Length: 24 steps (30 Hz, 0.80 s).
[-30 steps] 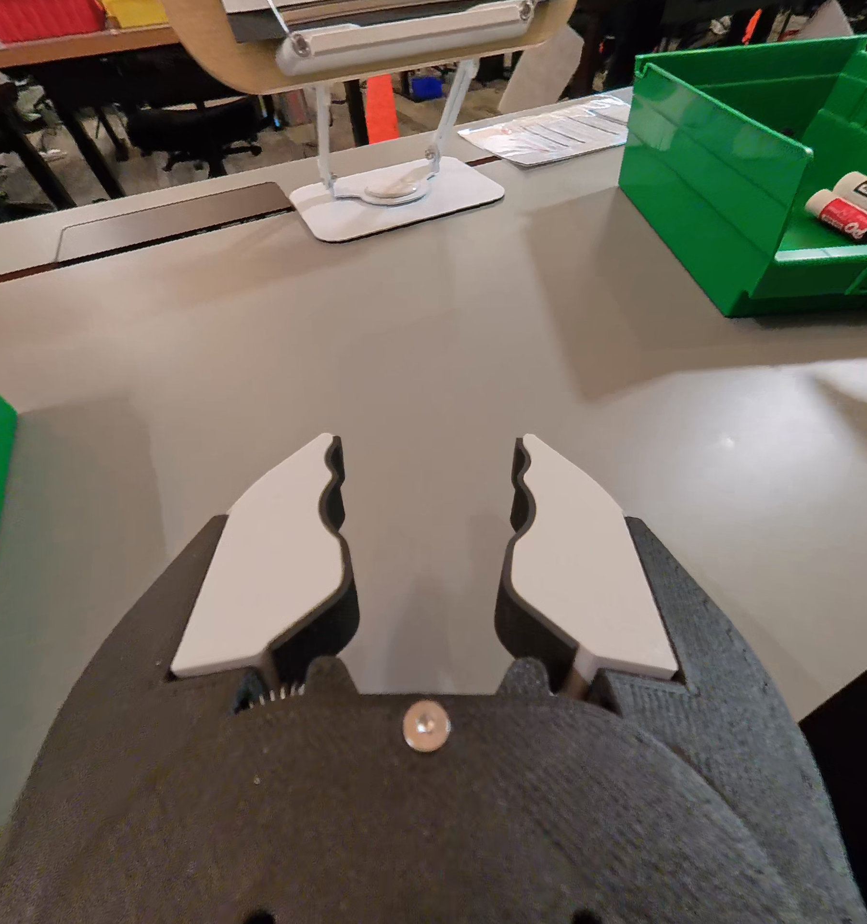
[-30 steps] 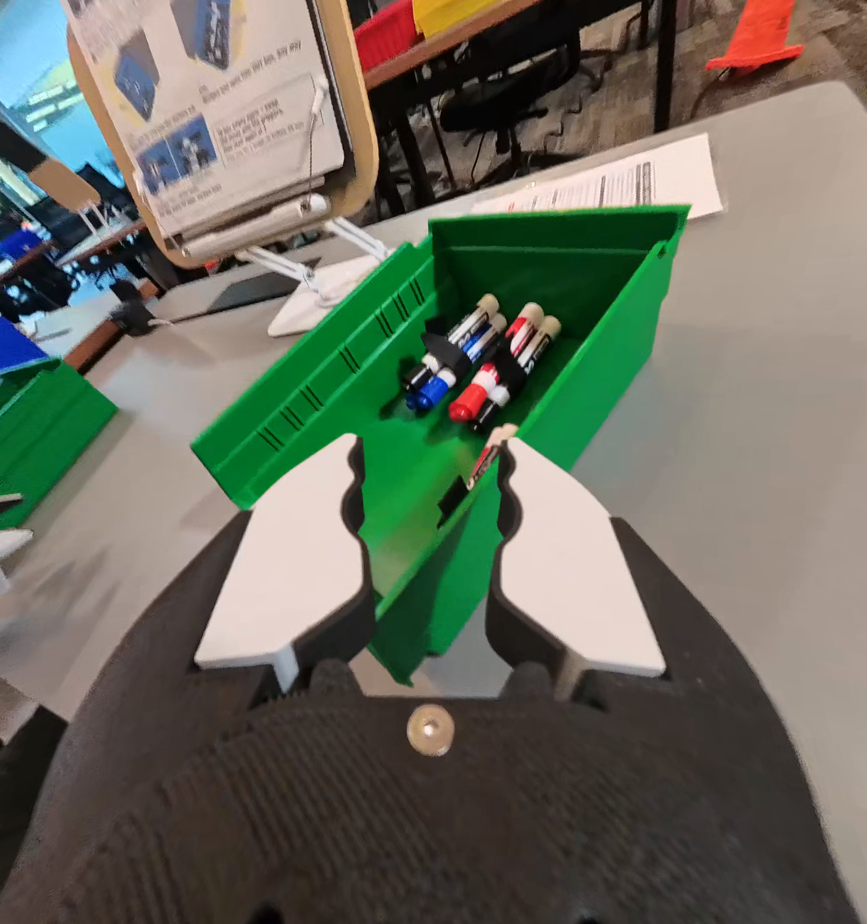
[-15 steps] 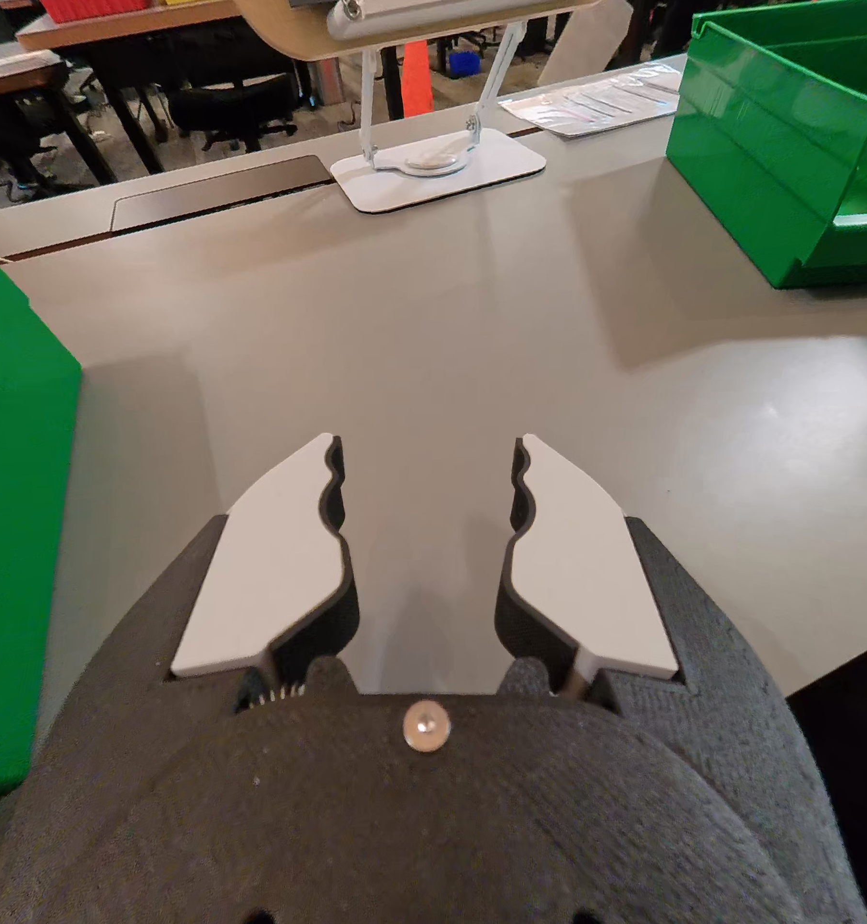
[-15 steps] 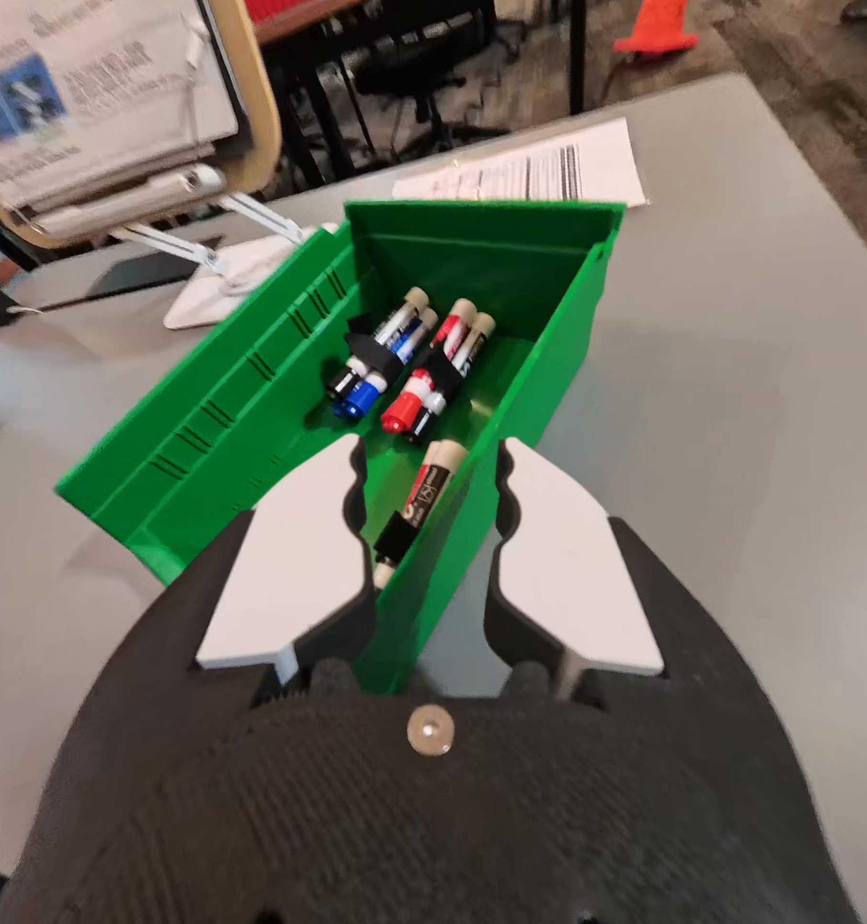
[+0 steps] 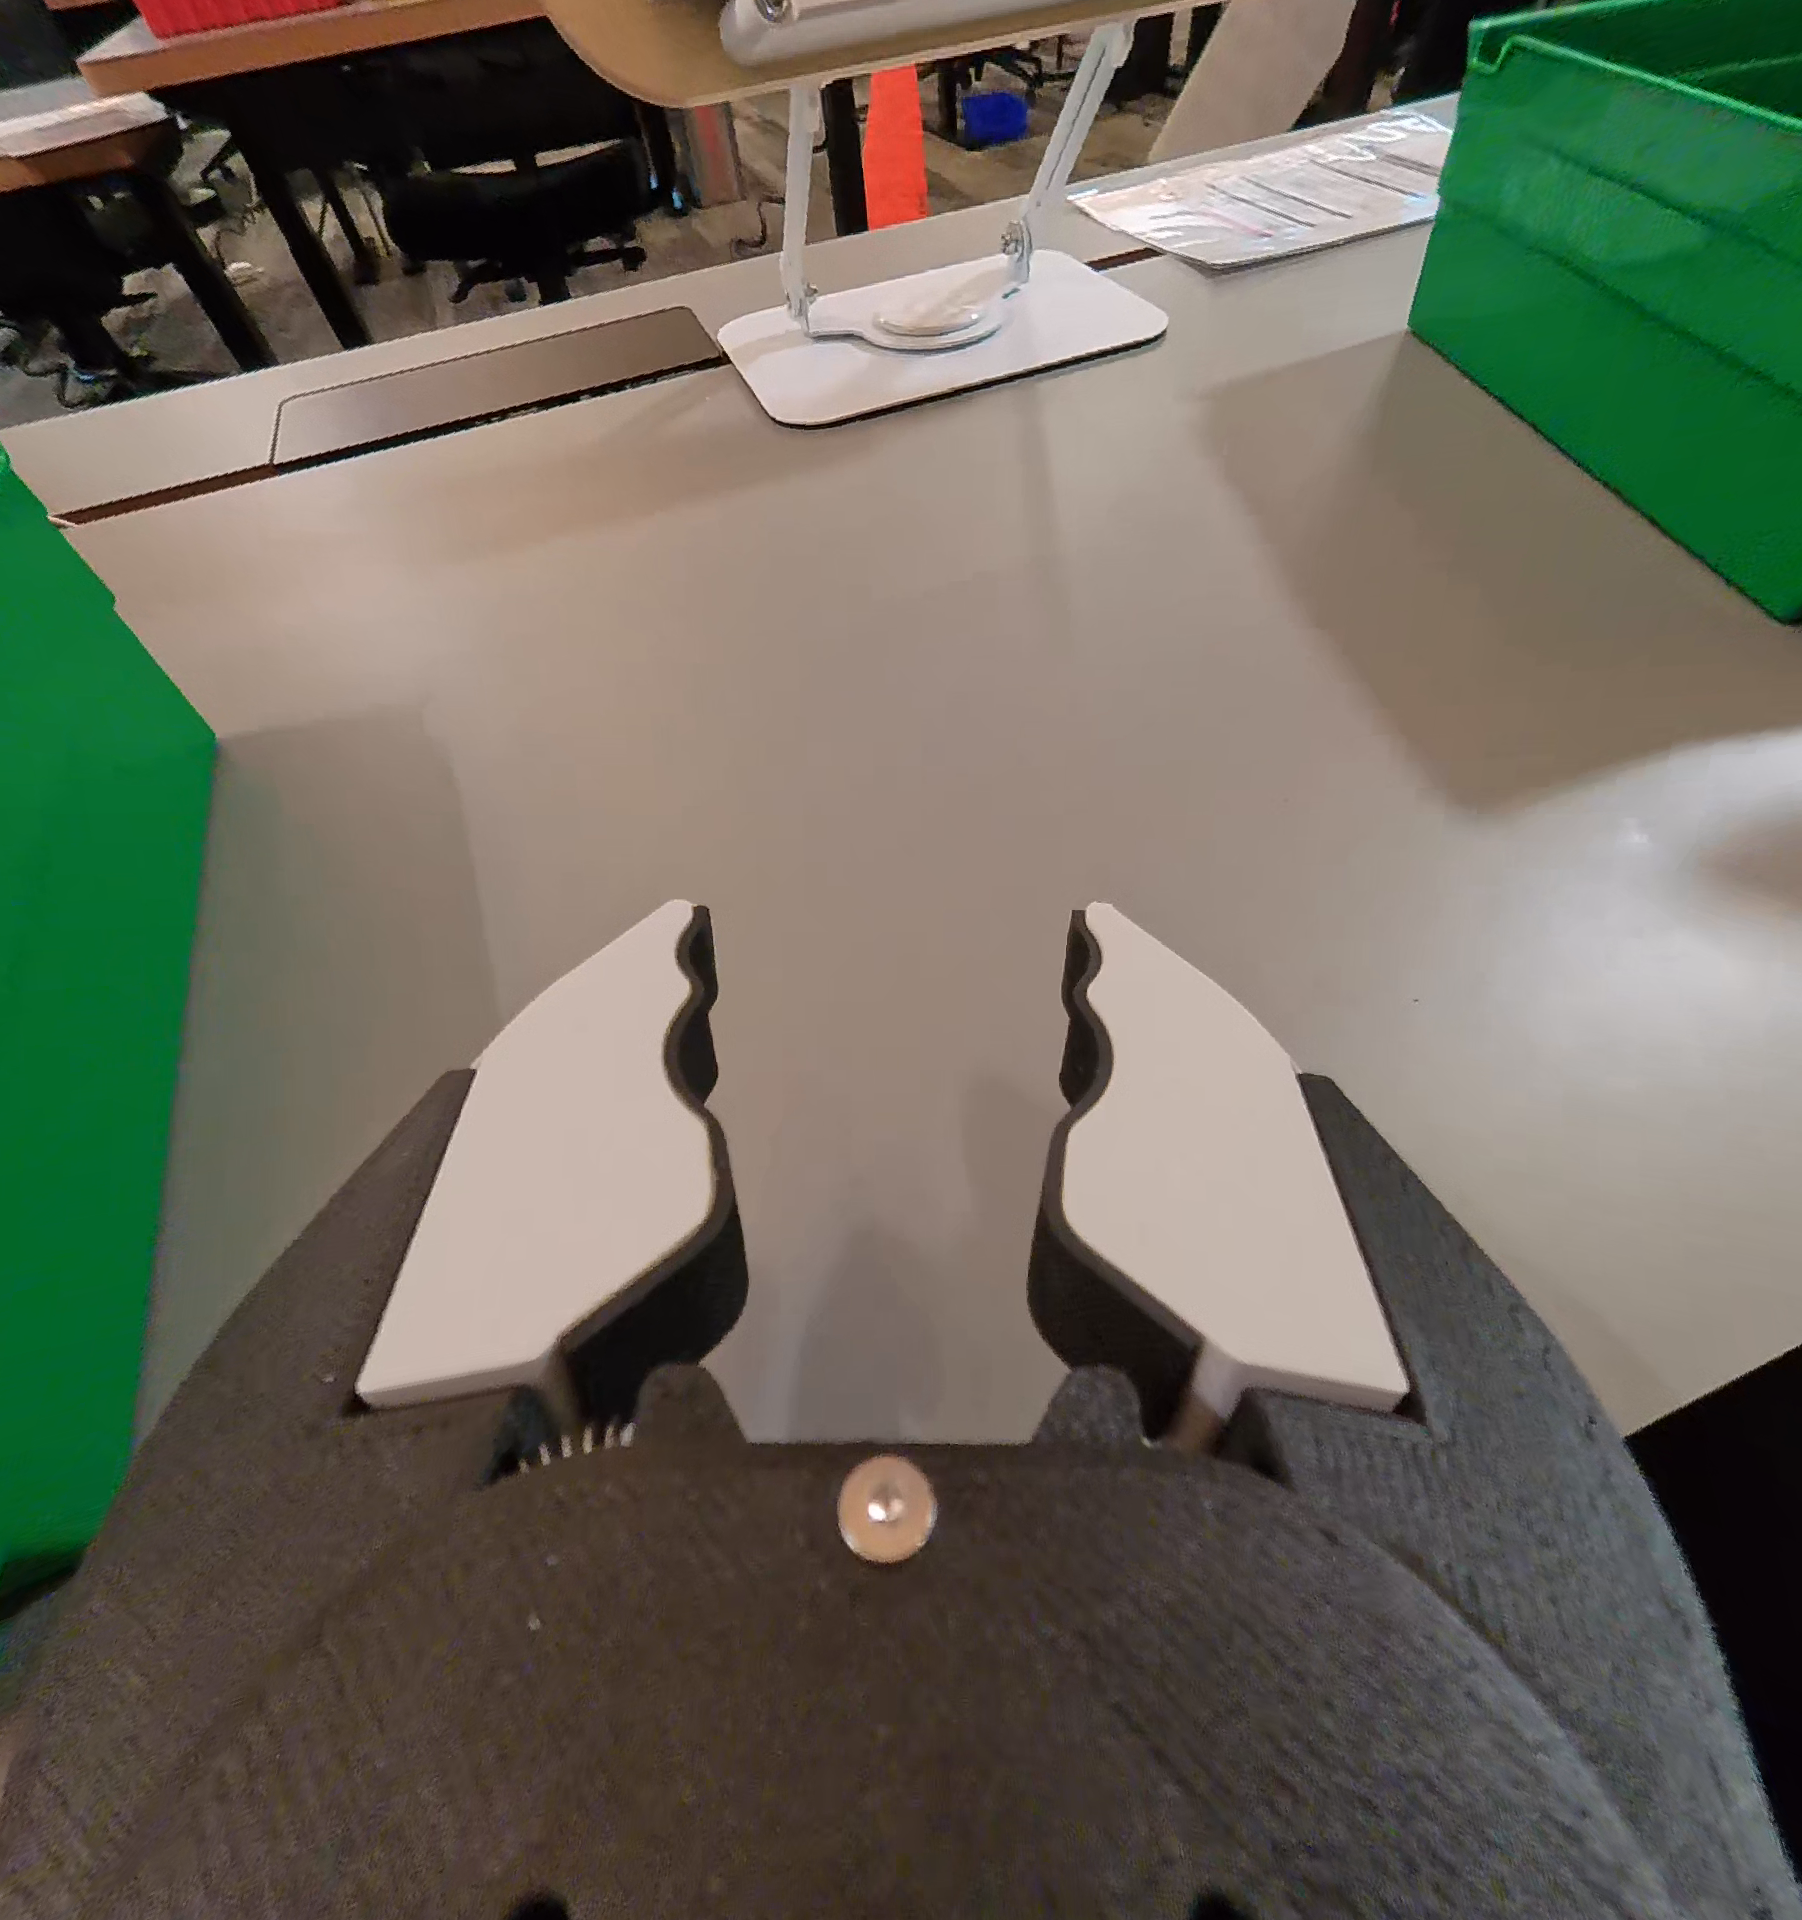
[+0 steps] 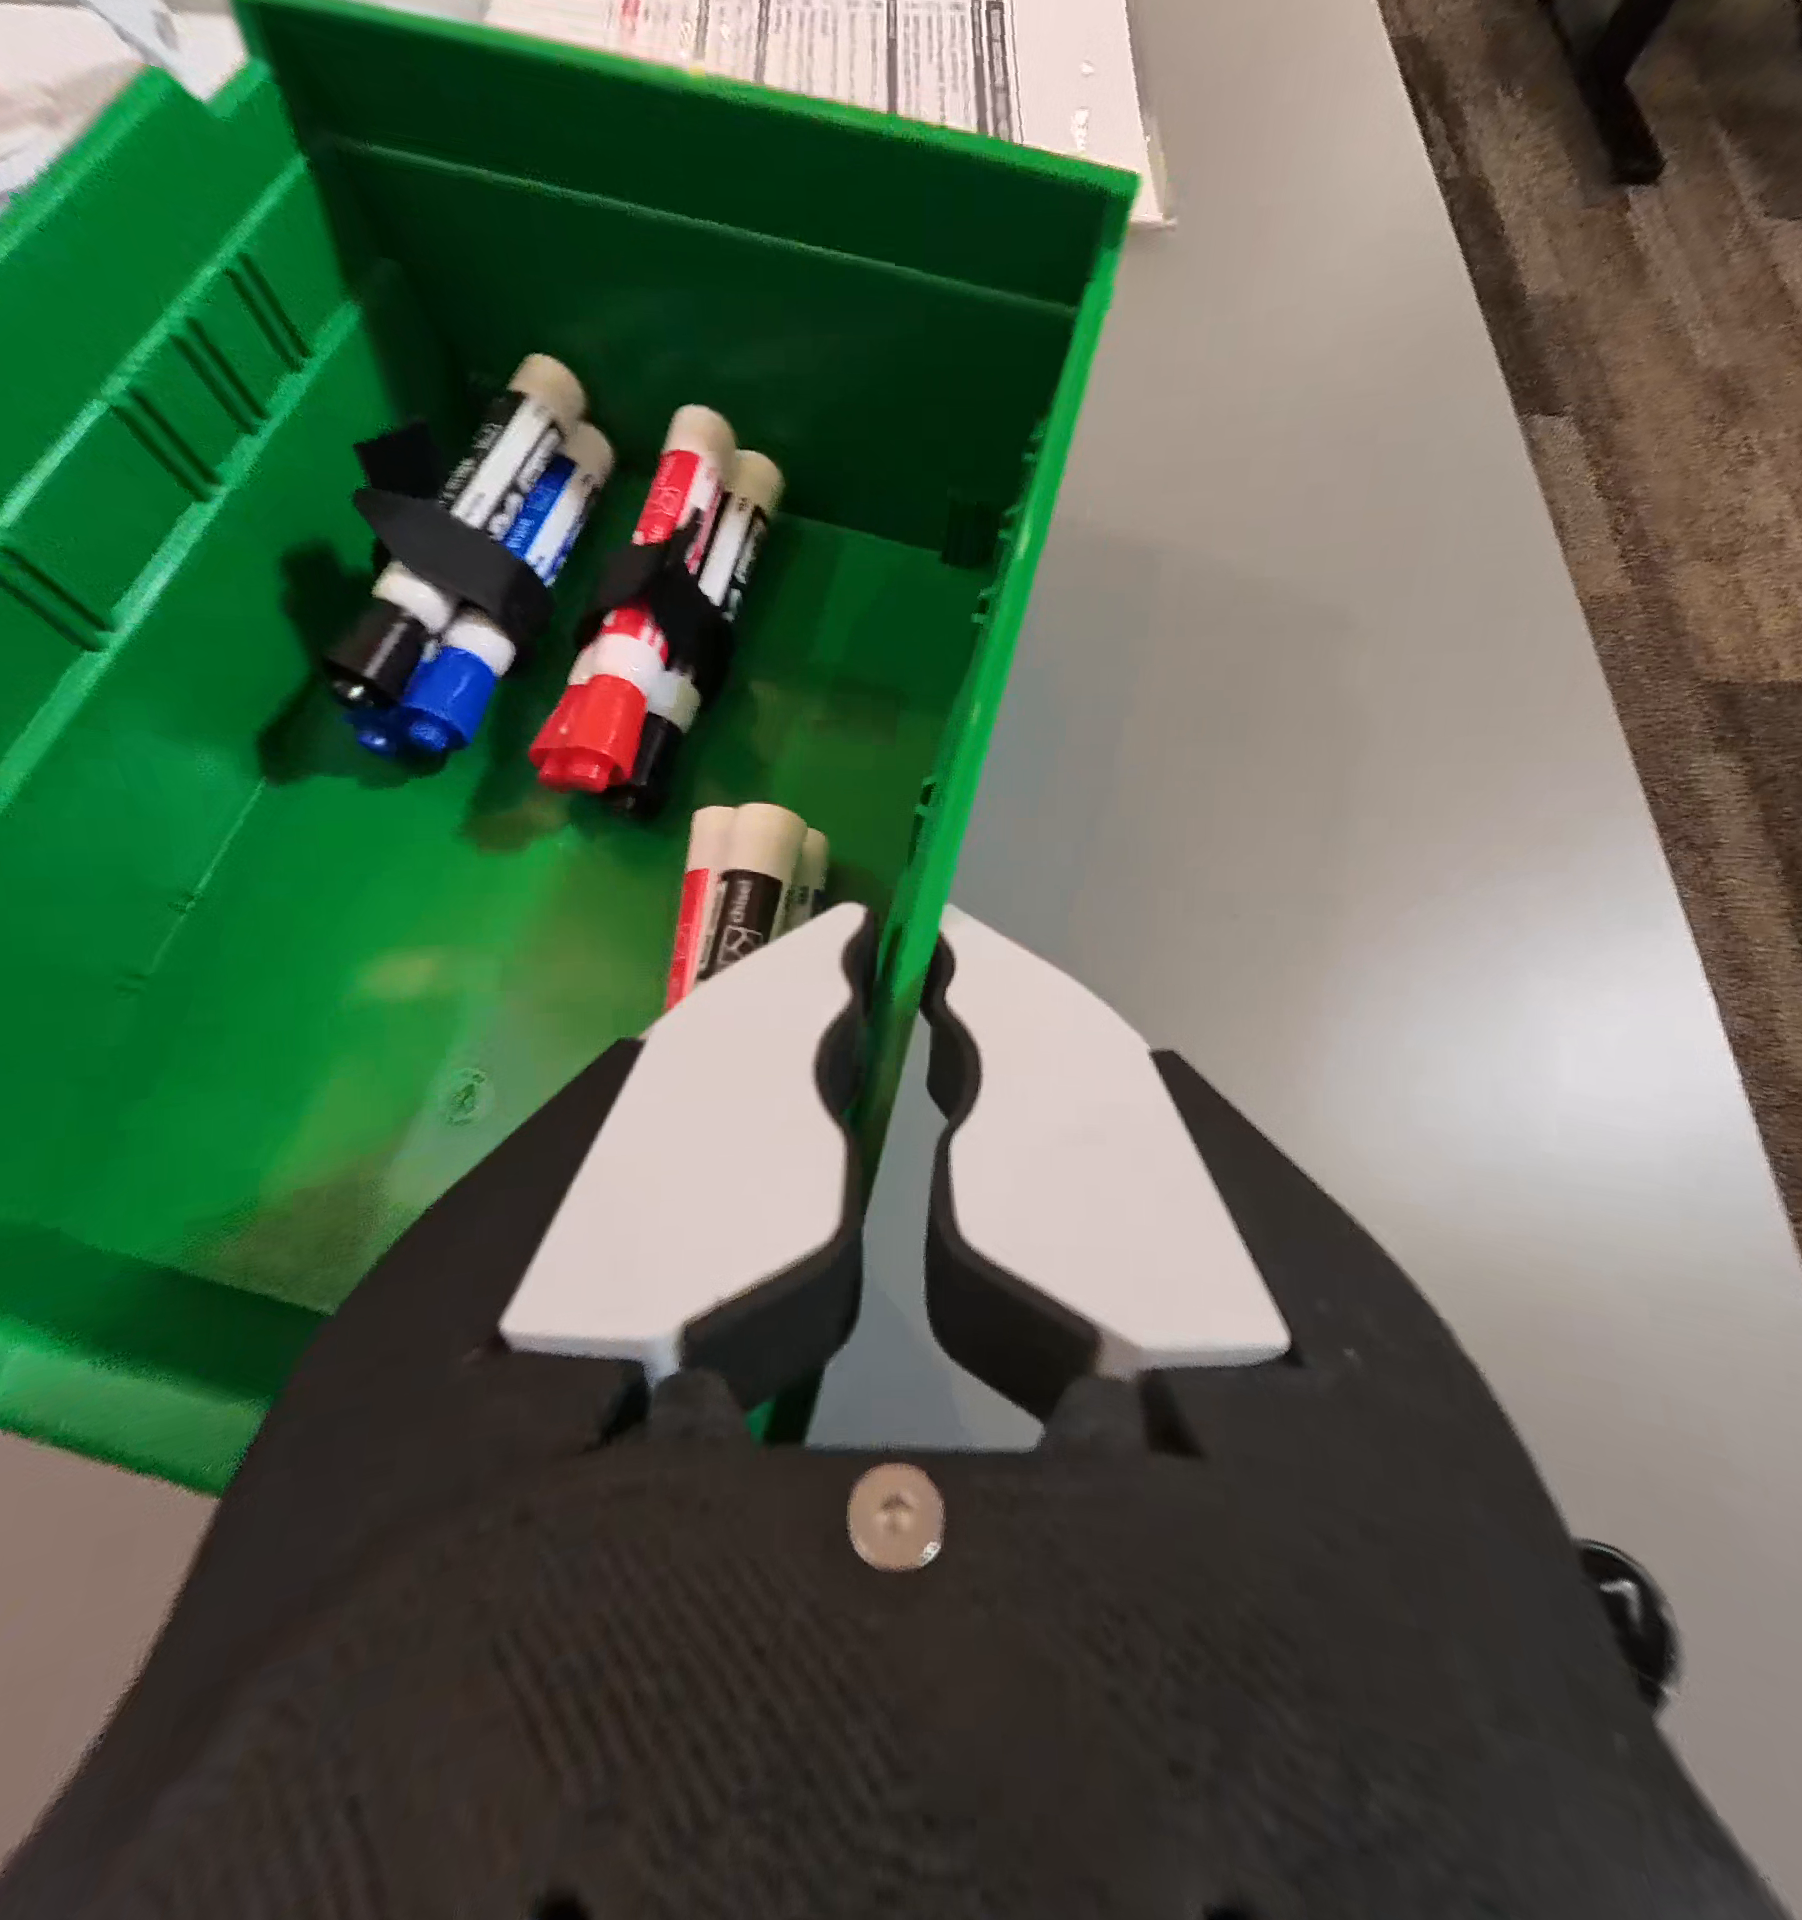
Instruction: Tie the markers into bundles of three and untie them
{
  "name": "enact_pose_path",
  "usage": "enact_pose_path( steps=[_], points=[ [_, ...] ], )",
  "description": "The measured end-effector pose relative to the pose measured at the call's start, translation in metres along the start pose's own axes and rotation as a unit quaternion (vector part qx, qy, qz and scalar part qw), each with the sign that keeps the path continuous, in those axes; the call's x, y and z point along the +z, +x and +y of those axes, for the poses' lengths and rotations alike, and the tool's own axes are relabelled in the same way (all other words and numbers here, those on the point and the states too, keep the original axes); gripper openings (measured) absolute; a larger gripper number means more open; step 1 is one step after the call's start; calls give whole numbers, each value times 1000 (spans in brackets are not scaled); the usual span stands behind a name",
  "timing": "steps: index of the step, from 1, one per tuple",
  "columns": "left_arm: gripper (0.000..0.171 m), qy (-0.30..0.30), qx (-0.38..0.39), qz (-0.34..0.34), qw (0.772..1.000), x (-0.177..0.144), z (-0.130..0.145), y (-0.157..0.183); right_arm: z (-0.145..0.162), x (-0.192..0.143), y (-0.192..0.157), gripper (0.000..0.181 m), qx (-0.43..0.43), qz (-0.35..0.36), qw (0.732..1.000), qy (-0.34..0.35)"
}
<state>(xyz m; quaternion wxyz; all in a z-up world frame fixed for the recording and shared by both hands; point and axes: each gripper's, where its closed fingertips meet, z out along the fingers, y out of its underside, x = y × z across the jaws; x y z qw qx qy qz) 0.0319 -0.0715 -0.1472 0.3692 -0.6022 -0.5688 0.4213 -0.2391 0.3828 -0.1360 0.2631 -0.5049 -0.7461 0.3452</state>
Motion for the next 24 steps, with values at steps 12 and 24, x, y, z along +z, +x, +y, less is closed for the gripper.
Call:
enact_pose_path(
  steps=[12, 24],
  points=[
    [65, -1, 0, -2, 1000, 1, 0, -1, 5, -5, 1, 4, -17, -22, 999, -28],
    [79, 47, -69, -245, 966, -62, -32, -107, 7, -7, -5, 4, -19, -42, 998, -36]
  ],
)
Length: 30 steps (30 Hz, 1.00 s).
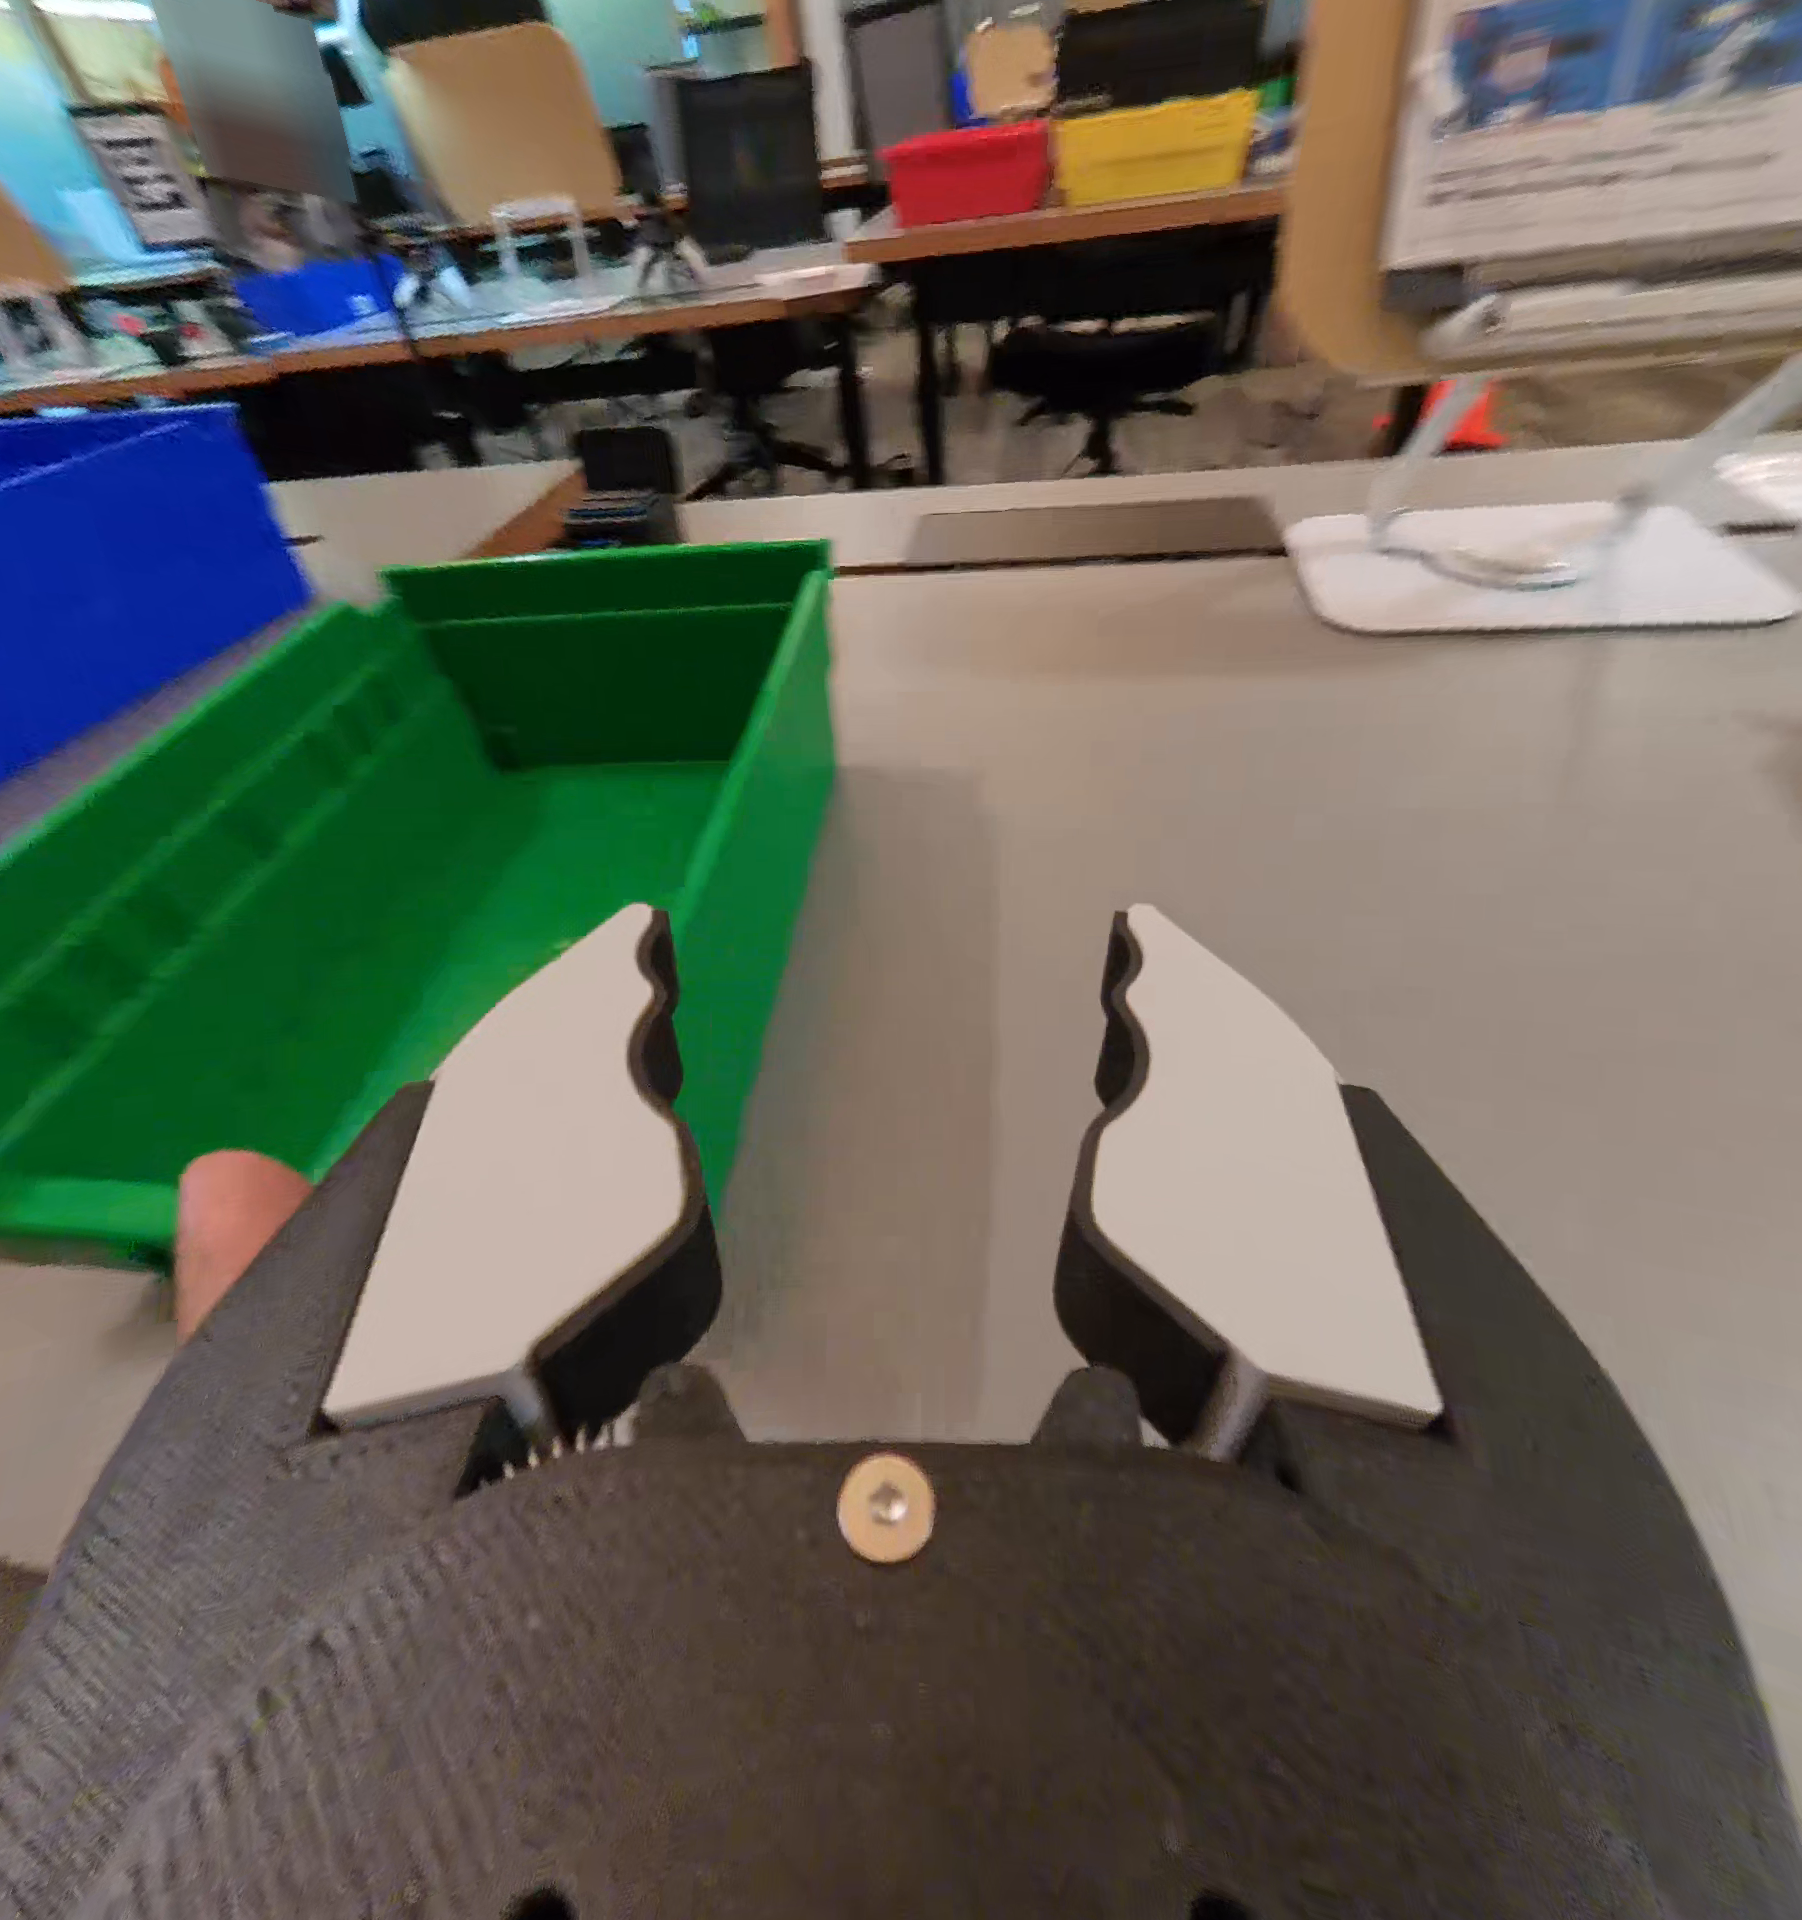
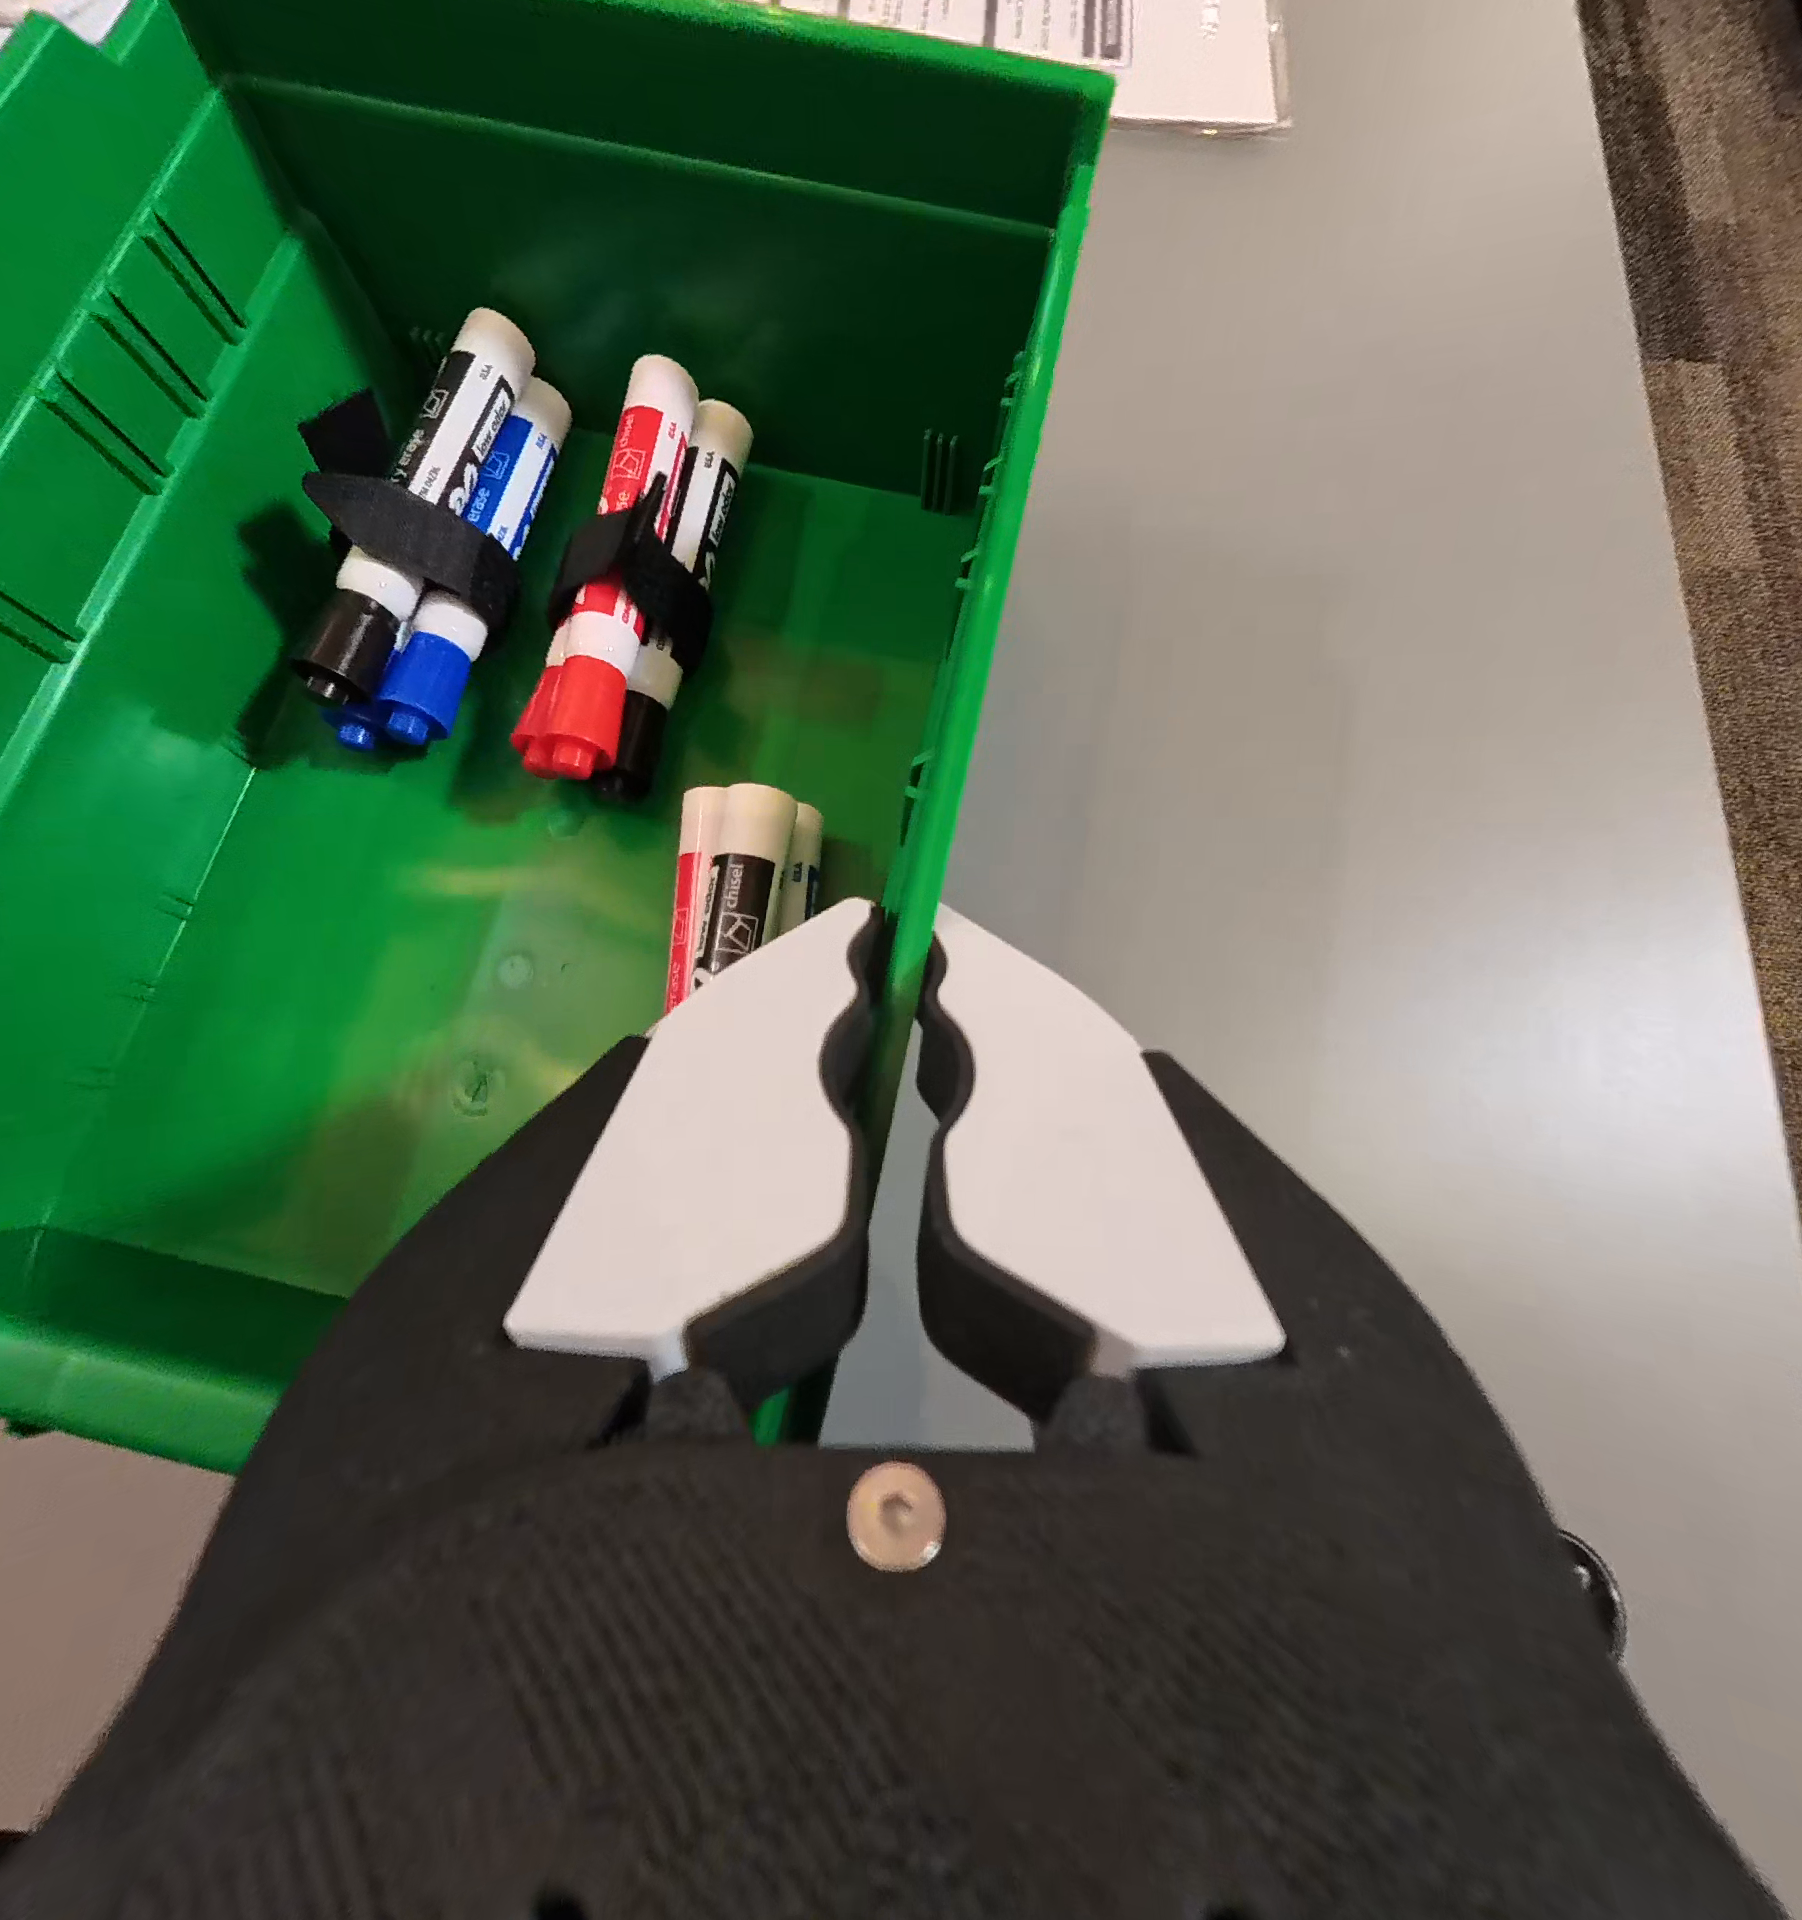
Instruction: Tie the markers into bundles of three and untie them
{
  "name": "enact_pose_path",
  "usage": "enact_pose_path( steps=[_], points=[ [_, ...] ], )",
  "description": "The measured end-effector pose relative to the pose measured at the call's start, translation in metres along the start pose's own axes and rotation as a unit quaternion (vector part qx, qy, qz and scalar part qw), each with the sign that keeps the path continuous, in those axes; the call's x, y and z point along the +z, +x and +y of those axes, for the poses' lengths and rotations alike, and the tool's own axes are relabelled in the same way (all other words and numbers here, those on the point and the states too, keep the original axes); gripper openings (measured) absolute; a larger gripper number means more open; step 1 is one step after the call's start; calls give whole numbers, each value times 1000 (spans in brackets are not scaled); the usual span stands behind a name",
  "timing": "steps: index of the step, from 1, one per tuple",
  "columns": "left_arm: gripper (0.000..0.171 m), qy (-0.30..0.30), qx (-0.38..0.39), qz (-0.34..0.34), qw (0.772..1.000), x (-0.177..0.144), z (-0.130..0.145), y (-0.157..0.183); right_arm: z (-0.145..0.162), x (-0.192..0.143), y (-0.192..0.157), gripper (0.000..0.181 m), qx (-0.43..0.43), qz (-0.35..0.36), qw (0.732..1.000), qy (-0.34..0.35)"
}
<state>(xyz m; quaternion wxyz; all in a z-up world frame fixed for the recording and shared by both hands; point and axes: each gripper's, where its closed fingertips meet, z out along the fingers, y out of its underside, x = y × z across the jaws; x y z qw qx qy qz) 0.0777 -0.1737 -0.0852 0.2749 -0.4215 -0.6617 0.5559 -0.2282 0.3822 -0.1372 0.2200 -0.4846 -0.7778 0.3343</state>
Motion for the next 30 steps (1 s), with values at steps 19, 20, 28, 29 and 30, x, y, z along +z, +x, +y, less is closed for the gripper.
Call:
enact_pose_path(
  steps=[19, 20, 28, 29, 30],
  points=[
    [42, -88, -15, 26, 996, 56, 46, -42, 9, -11, -68, 4, -47, -61, 997, -21],
    [30, -85, -10, 25, 996, 57, 46, -42, 9, -11, -73, 4, -51, -66, 996, -21],
    [5, -83, -7, 49, 995, 54, 33, -50, 9, -12, -112, 4, -77, -98, 992, -23],
    [5, -73, -1, 43, 996, 52, 28, -53, 9, -12, -118, 4, -76, -105, 991, -21],
    [5, -64, -3, 41, 997, 49, 22, -55, 8, -12, -124, 4, -73, -113, 991, -17]
  ],
)
